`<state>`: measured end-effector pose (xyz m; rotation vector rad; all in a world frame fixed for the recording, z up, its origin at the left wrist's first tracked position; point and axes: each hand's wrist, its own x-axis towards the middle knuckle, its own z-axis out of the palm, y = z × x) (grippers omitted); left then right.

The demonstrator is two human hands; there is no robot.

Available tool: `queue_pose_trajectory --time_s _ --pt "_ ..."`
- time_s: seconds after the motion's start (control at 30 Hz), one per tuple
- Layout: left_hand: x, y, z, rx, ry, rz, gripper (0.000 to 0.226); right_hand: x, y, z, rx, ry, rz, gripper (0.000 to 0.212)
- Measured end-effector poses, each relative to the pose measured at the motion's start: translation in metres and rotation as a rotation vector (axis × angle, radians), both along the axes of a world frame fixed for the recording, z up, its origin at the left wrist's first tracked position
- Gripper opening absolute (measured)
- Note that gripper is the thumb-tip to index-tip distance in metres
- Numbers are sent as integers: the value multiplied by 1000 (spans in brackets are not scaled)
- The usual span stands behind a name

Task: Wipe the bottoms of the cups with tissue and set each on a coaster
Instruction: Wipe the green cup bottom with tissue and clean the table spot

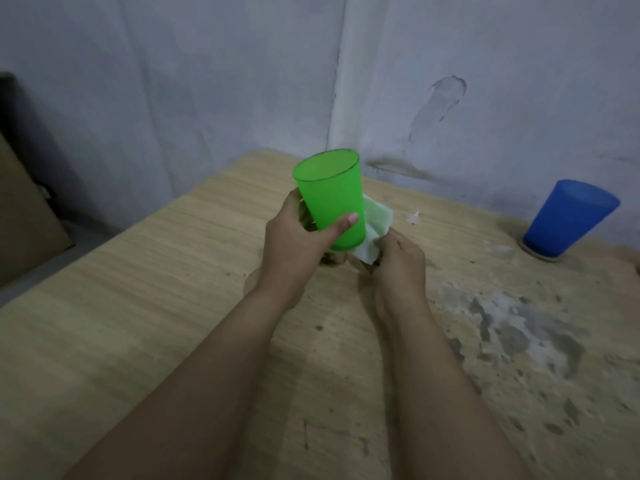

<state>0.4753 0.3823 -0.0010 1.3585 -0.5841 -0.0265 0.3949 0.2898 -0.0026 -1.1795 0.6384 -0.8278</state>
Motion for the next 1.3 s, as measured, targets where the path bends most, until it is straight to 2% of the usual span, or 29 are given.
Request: queue_pose_trajectory --time_s 0.13,0.47,0.73,1.0,1.2,1.3 --pt "0 -1 -2 -37 -5 -12 54 1 5 3 179 -118 192 28" --pt "1 -2 1 -78 -79 1 67 -7 9 4 460 -222 487 34" --pt "3 -1 -2 -63 -68 16 67 -11 -2 9 461 -297 406 24" --pt "1 0 -1 -26 -118 28 66 -12 0 7 486 -241 492 34" --pt "2 1 -1 -43 -91 21 62 -12 -6 8 433 -251 390 20" --pt "-1 1 0 -45 -90 -1 60 -8 -1 7 442 -235 410 29"
